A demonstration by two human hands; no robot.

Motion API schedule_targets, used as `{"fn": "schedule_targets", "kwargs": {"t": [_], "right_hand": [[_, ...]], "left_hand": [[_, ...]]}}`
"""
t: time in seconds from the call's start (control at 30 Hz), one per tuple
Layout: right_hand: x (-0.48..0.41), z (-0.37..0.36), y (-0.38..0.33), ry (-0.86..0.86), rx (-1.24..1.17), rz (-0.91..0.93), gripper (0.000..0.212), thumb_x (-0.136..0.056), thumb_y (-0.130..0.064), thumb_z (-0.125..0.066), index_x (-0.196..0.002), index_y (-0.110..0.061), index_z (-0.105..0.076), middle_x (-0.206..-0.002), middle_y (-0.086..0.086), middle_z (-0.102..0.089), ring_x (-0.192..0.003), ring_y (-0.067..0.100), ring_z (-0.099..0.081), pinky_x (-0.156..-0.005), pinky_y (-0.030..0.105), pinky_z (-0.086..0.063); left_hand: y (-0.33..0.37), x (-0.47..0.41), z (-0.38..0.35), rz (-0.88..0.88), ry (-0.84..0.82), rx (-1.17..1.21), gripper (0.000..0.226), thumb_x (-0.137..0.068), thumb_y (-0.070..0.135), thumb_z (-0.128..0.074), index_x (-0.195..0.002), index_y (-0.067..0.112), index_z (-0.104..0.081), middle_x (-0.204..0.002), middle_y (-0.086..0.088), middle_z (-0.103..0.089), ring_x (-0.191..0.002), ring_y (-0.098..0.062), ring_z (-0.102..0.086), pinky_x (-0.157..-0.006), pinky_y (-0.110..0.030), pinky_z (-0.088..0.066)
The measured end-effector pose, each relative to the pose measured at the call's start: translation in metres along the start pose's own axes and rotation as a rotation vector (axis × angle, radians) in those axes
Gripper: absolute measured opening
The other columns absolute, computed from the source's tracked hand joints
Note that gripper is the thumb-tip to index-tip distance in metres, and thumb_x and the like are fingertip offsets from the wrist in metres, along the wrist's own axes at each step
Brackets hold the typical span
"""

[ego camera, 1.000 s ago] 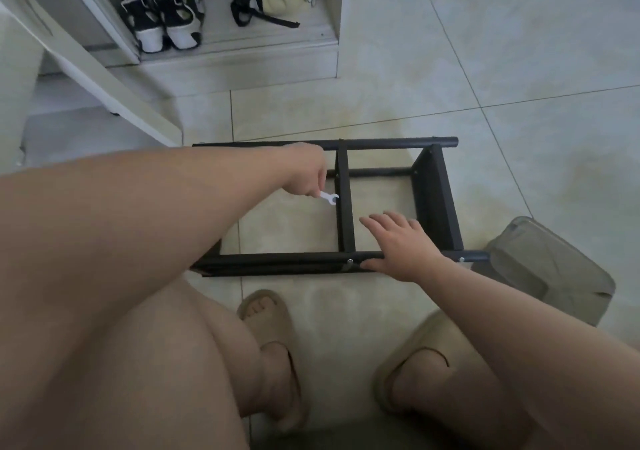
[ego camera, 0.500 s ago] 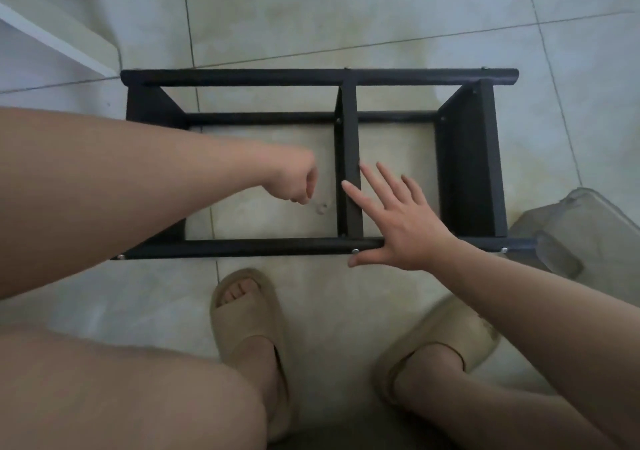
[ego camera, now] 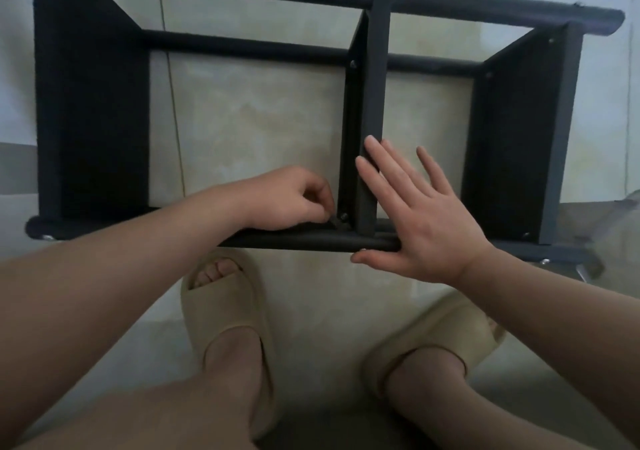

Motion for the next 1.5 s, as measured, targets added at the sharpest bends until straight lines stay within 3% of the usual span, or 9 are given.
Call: {"fn": "schedule_targets", "kwargs": {"t": [0.13,0.27,0.5,0.73,0.93,1.07,1.23,1.5], "right_hand": [[0.001,0.004,0.001,0.047,0.007,-0.027,0.111,-0.087,-0.082,-0.042,-0.16,-0.003,-0.016,-0.17,0.012,-0.005,-0.157,0.025,-0.005,-0.124,0.058,-0.013],[-0.001,0.005,0.0,0.056,0.016,-0.029,0.113,-0.087,-0.081,-0.044,-0.16,0.0,-0.017,-0.169,0.015,-0.006,-0.157,0.027,-0.008,-0.123,0.059,-0.016],[0.0,0.006,0.001,0.069,-0.001,-0.023,0.111,-0.087,-0.079,-0.046,-0.16,0.0,-0.017,-0.169,0.015,-0.007,-0.157,0.026,-0.011,-0.123,0.059,-0.018],[-0.001,0.005,0.0,0.066,-0.012,-0.024,0.112,-0.086,-0.078,-0.048,-0.159,0.0,-0.017,-0.169,0.015,-0.007,-0.156,0.026,-0.014,-0.122,0.058,-0.019],[-0.001,0.003,0.0,0.059,0.001,-0.027,0.113,-0.085,-0.079,-0.047,-0.16,-0.001,-0.016,-0.17,0.013,-0.003,-0.156,0.025,-0.016,-0.124,0.055,-0.018],[0.0,0.004,0.0,0.078,-0.006,-0.02,0.112,-0.086,-0.079,-0.047,-0.16,-0.001,-0.016,-0.169,0.013,-0.003,-0.154,0.026,-0.021,-0.123,0.056,-0.02],[0.0,0.004,-0.001,0.087,-0.012,-0.016,0.112,-0.086,-0.078,-0.049,-0.159,0.0,-0.018,-0.169,0.014,-0.006,-0.154,0.026,-0.023,-0.123,0.056,-0.02],[-0.001,0.003,0.0,0.06,-0.009,-0.017,0.112,-0.086,-0.08,-0.045,-0.16,-0.002,-0.014,-0.17,0.013,-0.003,-0.155,0.026,-0.019,-0.124,0.055,-0.018]], "left_hand": [[0.002,0.004,-0.008,0.05,-0.016,0.276,0.013,-0.091,0.009,-0.067,-0.083,0.019,-0.069,-0.079,0.0,-0.071,-0.075,-0.009,-0.068,-0.074,-0.025,-0.055],[0.002,0.001,-0.007,0.131,0.02,0.556,0.01,-0.096,0.012,-0.062,-0.086,0.012,-0.064,-0.08,-0.007,-0.075,-0.077,-0.014,-0.073,-0.073,-0.027,-0.057],[0.011,-0.004,-0.011,0.12,0.028,0.668,0.007,-0.095,0.014,-0.065,-0.088,0.014,-0.066,-0.078,-0.002,-0.075,-0.074,-0.013,-0.072,-0.066,-0.021,-0.057],[0.012,-0.005,-0.009,0.11,0.057,0.685,0.011,-0.097,0.017,-0.063,-0.089,0.016,-0.069,-0.076,0.002,-0.073,-0.074,-0.011,-0.069,-0.068,-0.023,-0.053],[0.012,-0.004,-0.006,0.087,0.109,0.439,0.008,-0.095,0.017,-0.066,-0.089,0.02,-0.069,-0.071,0.006,-0.073,-0.067,-0.004,-0.067,-0.068,-0.019,-0.054],[0.013,-0.002,-0.002,0.087,0.139,0.534,0.008,-0.095,0.014,-0.066,-0.089,0.018,-0.068,-0.074,0.004,-0.074,-0.07,-0.007,-0.069,-0.063,-0.018,-0.053],[0.015,-0.001,0.001,0.068,0.165,0.581,0.012,-0.096,0.014,-0.064,-0.085,0.019,-0.066,-0.077,0.002,-0.074,-0.075,-0.01,-0.069,-0.069,-0.023,-0.053],[0.017,0.001,-0.004,0.063,0.145,0.521,0.013,-0.097,0.013,-0.063,-0.084,0.016,-0.066,-0.073,0.004,-0.073,-0.071,-0.008,-0.067,-0.064,-0.017,-0.053]]}}
Point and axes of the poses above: each hand's wrist, its own x-axis away from the middle knuckle, its own z-axis out of the back of the hand, y = z × x, the point moved 9 cm from there along -x, towards the middle knuckle
